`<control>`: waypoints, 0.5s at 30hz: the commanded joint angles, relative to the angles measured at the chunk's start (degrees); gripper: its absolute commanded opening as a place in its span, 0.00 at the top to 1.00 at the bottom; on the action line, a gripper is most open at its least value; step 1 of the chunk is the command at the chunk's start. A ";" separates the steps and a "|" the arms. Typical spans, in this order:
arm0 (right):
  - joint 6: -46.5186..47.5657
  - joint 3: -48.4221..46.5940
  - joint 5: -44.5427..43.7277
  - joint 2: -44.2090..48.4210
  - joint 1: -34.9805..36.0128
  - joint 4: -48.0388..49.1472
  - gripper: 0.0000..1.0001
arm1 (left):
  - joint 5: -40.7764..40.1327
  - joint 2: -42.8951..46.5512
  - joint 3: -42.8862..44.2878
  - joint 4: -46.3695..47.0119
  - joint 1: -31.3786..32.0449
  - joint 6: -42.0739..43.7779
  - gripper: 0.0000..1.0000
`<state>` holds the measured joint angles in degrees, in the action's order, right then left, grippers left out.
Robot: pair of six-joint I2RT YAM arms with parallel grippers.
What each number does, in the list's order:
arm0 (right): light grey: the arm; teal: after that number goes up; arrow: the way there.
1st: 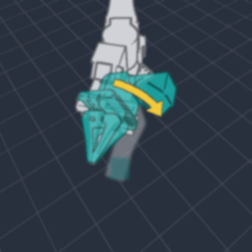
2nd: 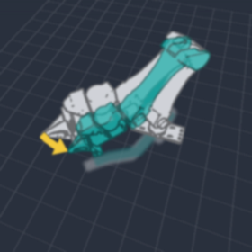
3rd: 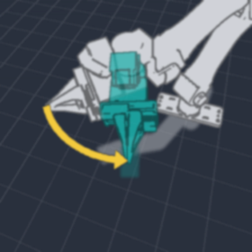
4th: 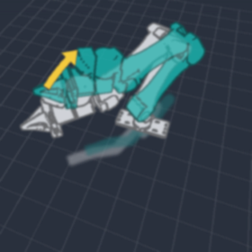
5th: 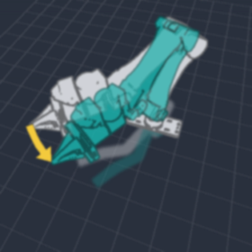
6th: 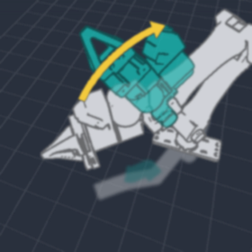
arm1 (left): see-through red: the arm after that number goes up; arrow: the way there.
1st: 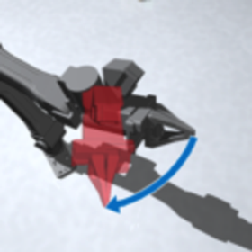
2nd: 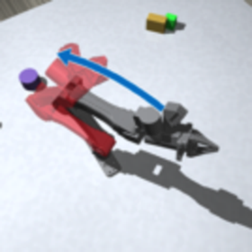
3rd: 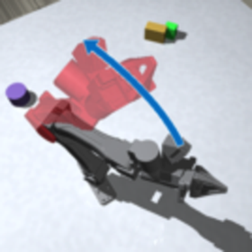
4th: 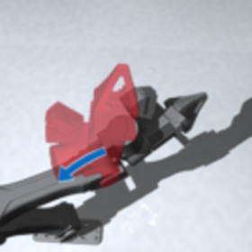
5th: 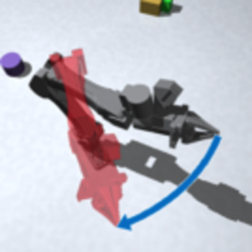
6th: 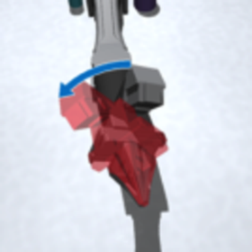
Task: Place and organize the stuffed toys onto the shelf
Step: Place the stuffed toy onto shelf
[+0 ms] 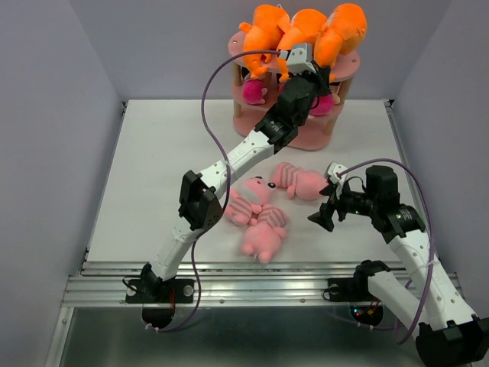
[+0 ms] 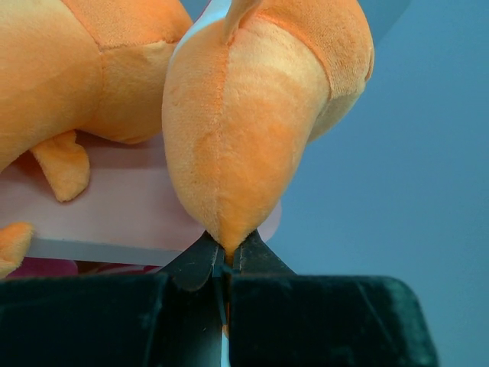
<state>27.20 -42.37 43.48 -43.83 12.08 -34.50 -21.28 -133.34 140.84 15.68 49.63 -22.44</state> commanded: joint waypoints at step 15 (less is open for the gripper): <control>1.01 -0.61 0.64 -0.37 0.14 -0.13 0.00 | 2.73 1.59 2.69 1.37 -0.50 -0.68 0.95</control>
<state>27.27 -42.37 43.51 -44.14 12.08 -34.50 -18.87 -133.34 140.84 14.04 49.36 -22.94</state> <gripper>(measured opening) 0.998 0.081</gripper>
